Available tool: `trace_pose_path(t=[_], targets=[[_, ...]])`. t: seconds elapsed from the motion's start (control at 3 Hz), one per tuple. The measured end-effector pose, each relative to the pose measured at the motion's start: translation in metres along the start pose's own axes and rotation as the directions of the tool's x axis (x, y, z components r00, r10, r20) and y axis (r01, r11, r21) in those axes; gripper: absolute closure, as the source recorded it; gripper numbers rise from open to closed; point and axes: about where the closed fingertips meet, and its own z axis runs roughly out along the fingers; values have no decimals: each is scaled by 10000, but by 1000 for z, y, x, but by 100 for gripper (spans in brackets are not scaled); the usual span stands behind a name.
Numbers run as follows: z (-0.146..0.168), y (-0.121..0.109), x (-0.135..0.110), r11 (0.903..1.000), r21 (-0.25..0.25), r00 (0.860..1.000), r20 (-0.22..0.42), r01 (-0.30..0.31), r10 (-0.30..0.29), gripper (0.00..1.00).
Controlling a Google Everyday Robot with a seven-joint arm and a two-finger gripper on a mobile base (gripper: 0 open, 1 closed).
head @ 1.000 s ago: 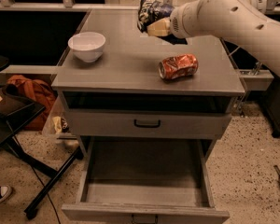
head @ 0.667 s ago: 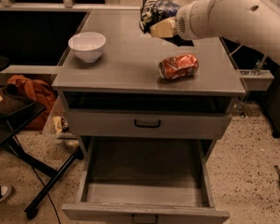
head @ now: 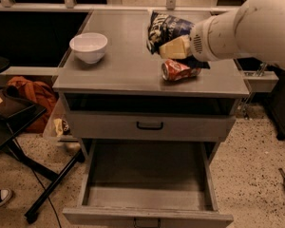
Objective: Place blue chip bag into middle drawer
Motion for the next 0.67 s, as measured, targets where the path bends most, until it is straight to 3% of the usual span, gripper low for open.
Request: trace_pose_path(t=[0.33, 0.67], targets=[[-29, 18, 62, 9972, -293, 9971, -355, -691, 680, 100], [-29, 18, 62, 9972, -295, 9970, -356, -691, 680, 100]])
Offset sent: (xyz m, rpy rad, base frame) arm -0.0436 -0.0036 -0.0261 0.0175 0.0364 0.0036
